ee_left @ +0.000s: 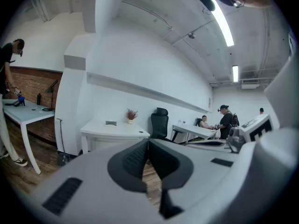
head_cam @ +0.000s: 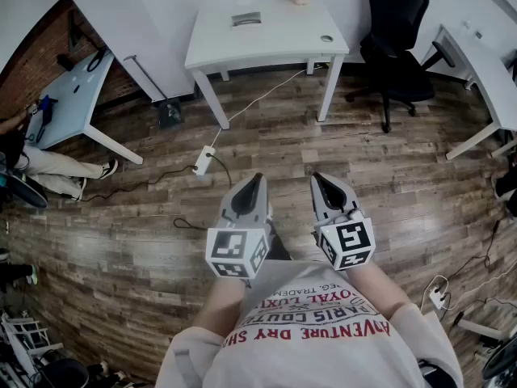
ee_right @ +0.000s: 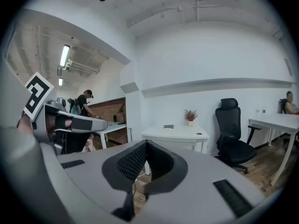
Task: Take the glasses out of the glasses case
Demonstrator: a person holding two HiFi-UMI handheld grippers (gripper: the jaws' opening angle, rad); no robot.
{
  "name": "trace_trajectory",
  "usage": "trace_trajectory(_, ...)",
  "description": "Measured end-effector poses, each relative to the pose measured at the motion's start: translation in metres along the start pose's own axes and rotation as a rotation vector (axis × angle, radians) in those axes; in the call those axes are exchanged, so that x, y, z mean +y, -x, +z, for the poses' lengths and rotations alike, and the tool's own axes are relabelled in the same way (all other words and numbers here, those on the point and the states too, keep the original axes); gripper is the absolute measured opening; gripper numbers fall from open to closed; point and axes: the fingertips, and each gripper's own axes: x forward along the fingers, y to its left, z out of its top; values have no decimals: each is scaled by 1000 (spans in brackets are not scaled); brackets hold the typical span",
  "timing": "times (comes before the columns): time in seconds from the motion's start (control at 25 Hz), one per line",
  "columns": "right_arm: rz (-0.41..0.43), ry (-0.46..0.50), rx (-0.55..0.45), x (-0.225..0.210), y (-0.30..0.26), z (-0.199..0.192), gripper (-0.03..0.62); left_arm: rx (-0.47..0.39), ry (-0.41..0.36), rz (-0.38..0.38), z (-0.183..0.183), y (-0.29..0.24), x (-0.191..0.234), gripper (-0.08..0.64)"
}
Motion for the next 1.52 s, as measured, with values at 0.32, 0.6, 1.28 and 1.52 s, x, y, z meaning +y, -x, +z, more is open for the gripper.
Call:
trace_trajectory(0.32, -1, -10, 23, -5, -7, -7, 12, 14, 24, -3, -5, -11, 3, 9)
trace_trajectory(0.6, -16, -65, 22, -14, -16, -11, 12, 51, 35, -5, -13, -23, 9, 9)
trace_trajectory(1.28, -6, -75, 106, -24, -167, 3, 12, 115, 95, 10, 4, -122, 138, 9)
trace_trajectory(1.52, -22, -49, 117, -30, -241, 24, 12, 103, 108, 9, 28, -171, 205, 9)
